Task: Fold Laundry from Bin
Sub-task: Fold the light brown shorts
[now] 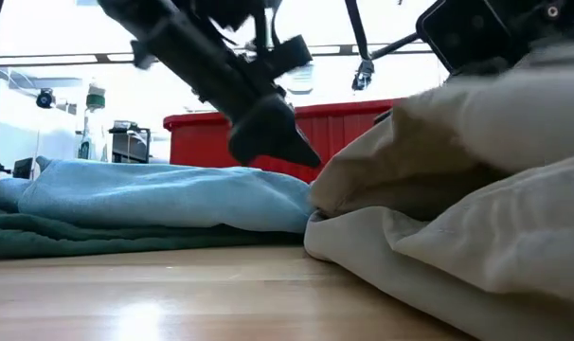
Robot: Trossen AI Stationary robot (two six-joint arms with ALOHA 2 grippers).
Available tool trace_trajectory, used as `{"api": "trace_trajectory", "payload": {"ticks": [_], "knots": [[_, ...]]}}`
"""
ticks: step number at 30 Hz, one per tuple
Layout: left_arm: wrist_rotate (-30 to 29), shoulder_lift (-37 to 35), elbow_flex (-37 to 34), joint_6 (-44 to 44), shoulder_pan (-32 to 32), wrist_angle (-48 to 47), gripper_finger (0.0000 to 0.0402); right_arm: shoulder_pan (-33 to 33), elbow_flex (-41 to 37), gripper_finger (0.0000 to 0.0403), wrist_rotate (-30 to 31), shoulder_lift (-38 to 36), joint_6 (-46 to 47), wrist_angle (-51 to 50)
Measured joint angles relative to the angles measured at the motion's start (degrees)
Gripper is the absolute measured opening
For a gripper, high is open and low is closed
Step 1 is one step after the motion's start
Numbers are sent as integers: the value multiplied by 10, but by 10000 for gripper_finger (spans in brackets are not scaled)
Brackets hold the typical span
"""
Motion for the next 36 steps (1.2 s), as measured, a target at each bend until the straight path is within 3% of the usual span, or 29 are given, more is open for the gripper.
{"api": "trace_trajectory", "payload": {"ticks": [5, 11, 17, 21, 24, 30, 36], "knots": [[80, 37, 0, -1, 23, 42, 21, 1, 16, 9, -25, 7, 1, -3], [85, 67, 1, -1, 24, 56, 1, 3, 14, 9, -21, -37, 1, -59], [14, 87, 1, -50, 28, 62, 0, 23, 16, 9, -26, -107, 8, -129], [5, 88, 1, -60, 35, 63, 0, 32, 25, 9, -14, -118, 22, -178], [6, 88, 1, -69, 40, 63, 0, 32, 32, 9, -12, -97, 29, -178], [-1, 88, 1, -79, 50, 60, 0, 32, 36, 9, -103, -43, 59, -181], [-24, 88, 1, -94, 61, 55, 0, 30, 36, 9, -126, -19, 91, -179]]}}
